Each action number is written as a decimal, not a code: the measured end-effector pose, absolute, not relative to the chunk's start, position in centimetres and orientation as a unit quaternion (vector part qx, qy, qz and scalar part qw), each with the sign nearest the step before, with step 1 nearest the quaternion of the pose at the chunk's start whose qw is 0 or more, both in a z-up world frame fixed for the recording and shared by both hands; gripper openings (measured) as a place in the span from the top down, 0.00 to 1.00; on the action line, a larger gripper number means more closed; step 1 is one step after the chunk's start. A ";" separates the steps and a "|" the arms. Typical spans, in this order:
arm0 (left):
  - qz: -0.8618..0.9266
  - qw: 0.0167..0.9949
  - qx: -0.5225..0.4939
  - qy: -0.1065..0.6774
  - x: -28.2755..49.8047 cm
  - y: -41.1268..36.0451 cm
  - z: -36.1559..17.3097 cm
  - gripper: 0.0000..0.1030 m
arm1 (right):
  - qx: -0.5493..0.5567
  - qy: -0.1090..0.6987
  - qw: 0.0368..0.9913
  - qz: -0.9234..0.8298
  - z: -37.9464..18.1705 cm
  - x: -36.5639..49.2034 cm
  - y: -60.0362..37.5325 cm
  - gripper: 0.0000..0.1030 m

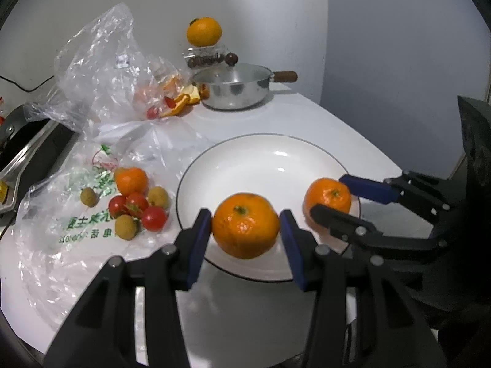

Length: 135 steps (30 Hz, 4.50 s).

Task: Organize fruits
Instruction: 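Lower the orange onto the white plate and open the right gripper, then lower the orange onto the white plate and open the left gripper, then move the right gripper to a red cherry tomato while the left gripper returns to the bag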

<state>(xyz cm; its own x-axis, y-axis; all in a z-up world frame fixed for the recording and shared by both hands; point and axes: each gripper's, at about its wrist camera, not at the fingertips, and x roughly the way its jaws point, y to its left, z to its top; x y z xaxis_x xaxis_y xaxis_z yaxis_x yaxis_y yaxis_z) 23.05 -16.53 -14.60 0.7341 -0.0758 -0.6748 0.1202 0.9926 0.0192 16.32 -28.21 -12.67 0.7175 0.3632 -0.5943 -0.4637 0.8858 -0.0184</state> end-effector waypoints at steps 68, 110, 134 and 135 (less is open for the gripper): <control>-0.056 0.947 0.002 0.317 19.8 -11.1 -12.0 0.52 | -0.058 0.256 0.948 0.178 -8.8 13.3 -27.2 0.47; 0.002 0.944 -0.086 0.319 20.2 5.0 -15.5 0.40 | -0.177 0.324 0.911 0.182 -12.5 18.1 -8.8 0.58; -0.001 0.942 -0.093 0.323 20.2 6.1 -16.1 0.40 | -0.299 0.323 0.891 0.116 -15.6 18.9 -5.5 0.74; -0.001 0.942 -0.092 0.324 20.2 6.0 -16.0 0.40 | -0.298 0.322 0.891 0.117 -15.6 18.8 -5.6 0.74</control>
